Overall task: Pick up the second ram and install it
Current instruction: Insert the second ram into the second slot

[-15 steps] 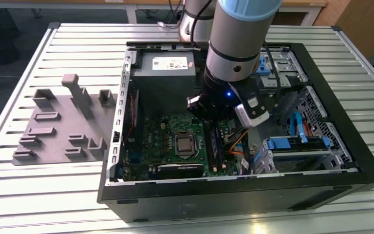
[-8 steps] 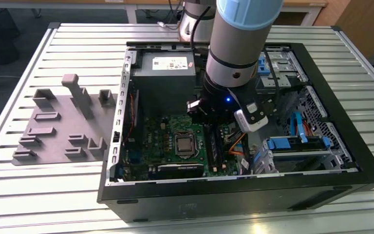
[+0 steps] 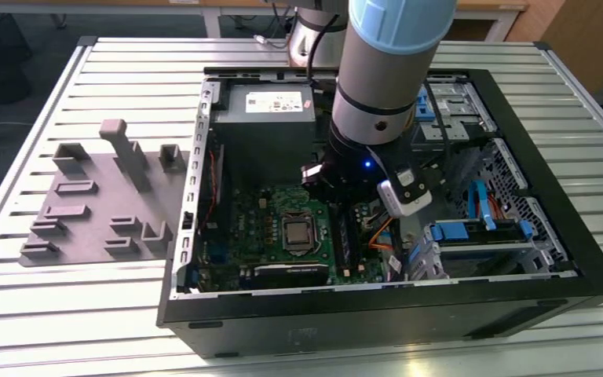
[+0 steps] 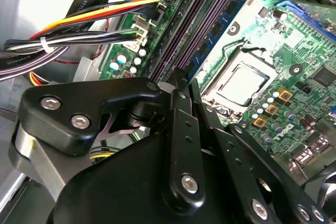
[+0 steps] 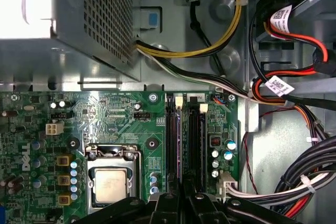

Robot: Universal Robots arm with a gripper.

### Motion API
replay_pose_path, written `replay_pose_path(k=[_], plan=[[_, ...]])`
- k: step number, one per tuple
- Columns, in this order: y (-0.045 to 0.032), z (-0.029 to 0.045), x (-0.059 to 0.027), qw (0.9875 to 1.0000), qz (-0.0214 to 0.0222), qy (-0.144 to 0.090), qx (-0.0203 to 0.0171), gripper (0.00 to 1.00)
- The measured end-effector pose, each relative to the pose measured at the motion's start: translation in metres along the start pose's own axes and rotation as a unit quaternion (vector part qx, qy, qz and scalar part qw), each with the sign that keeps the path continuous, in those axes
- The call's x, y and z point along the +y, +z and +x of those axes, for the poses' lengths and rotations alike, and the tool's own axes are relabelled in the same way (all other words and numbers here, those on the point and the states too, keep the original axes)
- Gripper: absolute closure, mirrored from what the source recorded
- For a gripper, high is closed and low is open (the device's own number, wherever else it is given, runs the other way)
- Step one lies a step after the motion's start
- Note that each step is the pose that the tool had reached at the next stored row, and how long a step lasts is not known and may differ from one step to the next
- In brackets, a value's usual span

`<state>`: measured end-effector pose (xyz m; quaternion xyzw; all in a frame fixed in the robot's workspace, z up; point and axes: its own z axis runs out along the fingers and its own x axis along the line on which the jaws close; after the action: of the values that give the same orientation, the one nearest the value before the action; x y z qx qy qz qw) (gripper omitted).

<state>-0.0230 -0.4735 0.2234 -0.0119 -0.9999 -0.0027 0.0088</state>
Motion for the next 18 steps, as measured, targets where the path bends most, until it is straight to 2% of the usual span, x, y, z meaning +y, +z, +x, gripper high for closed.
replay_pose_path(k=[7, 8, 11, 12, 18], plan=[[0.0001, 0.0000, 0.0000, 1.0000, 0.0000, 0.000, 0.0008, 0.86], [0.0002, -0.0001, 0.0000, 1.0000, -0.0001, 0.000, 0.0023, 0.86], [0.0007, -0.0001, 0.0000, 0.9999, 0.0001, 0.000, 0.0112, 0.86], [0.0010, -0.0001, 0.0000, 0.9999, 0.0003, 0.000, 0.0123, 0.86], [0.0026, -0.0007, 0.0000, 0.9999, 0.0003, -0.008, 0.0124, 0.86]])
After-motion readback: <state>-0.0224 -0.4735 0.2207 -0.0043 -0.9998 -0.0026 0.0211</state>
